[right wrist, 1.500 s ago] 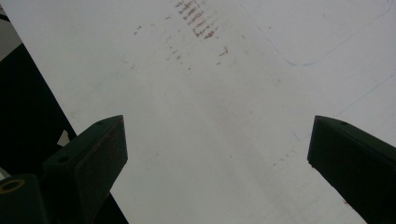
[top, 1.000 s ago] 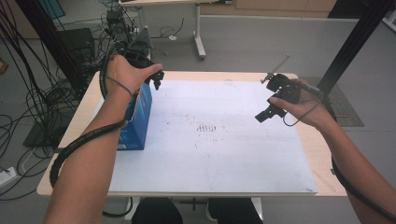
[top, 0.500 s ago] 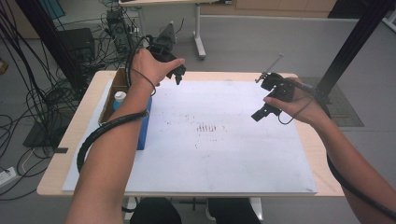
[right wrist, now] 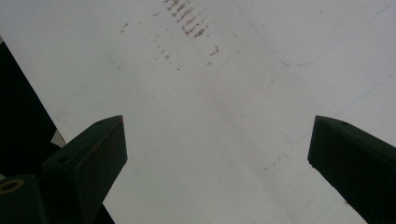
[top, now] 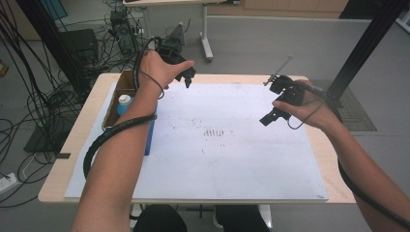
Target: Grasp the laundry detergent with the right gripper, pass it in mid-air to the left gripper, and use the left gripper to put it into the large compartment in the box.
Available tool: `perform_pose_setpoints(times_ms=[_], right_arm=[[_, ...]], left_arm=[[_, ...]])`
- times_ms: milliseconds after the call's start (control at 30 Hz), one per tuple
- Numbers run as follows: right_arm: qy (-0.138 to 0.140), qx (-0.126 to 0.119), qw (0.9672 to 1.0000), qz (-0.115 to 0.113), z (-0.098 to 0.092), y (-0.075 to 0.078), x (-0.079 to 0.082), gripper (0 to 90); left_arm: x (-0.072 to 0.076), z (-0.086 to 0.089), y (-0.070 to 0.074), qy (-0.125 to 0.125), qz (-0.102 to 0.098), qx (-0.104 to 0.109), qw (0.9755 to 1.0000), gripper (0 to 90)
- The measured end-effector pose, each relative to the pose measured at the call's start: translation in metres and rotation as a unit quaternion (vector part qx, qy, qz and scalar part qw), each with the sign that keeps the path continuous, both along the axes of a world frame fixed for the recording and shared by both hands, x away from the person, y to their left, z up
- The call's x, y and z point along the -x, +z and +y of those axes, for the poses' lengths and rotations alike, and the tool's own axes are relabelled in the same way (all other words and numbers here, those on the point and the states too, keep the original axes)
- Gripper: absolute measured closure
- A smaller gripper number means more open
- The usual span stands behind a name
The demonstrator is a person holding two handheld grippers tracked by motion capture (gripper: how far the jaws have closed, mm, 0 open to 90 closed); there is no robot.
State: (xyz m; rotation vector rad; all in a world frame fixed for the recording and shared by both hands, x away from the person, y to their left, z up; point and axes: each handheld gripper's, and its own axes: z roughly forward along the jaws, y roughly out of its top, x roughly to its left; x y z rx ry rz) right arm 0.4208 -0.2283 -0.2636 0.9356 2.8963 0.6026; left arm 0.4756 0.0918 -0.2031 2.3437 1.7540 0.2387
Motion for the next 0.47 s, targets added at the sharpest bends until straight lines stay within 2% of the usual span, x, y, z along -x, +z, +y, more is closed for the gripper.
perform_pose_setpoints(times_ms=[467], right_arm=[[0.005,-0.007,1.0,0.002,0.0054,-0.0028,0.0019,4.5]], left_arm=[[-0.0009,-0.0046,-0.0053,-0.005,0.008,0.008,0.9999,12.7]])
